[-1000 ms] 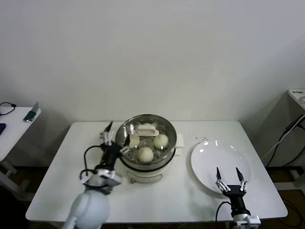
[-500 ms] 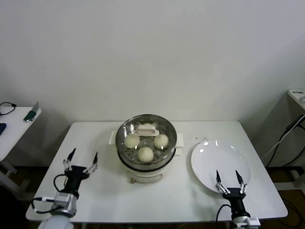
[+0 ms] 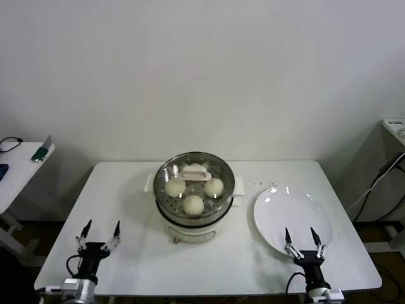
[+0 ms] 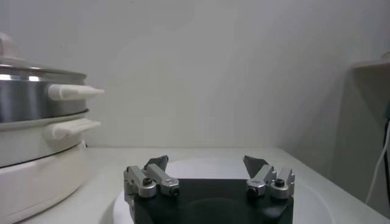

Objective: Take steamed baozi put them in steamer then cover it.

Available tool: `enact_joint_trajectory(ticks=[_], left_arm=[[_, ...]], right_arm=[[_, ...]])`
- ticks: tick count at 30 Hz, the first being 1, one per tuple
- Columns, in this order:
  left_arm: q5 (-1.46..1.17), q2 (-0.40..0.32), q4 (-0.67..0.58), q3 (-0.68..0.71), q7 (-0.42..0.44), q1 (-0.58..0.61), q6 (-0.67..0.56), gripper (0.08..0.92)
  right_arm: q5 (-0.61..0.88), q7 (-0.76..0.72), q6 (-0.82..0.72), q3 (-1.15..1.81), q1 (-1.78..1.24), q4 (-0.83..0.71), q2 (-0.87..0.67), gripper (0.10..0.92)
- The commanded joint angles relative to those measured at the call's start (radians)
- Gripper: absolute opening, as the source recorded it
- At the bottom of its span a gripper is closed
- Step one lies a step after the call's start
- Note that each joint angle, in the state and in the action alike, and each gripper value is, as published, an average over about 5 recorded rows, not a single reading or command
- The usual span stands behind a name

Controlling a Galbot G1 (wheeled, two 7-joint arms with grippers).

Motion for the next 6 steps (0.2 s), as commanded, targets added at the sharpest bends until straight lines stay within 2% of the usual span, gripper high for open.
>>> enact_joint_trajectory(ticks=[1, 6], left_arm=[[-0.057, 0.001, 0.045, -0.002, 0.008, 0.023, -0.055, 0.823], [-0.050, -0.002, 0.047, 0.002, 0.010, 0.023, -0.056, 0.823]], right_arm=[[0.000, -0.005, -0.007, -0.002, -0.001, 0.000, -0.002, 0.823], [-0.002, -0.008, -0.009, -0.004, 0.002, -0.001, -0.003, 0.823]])
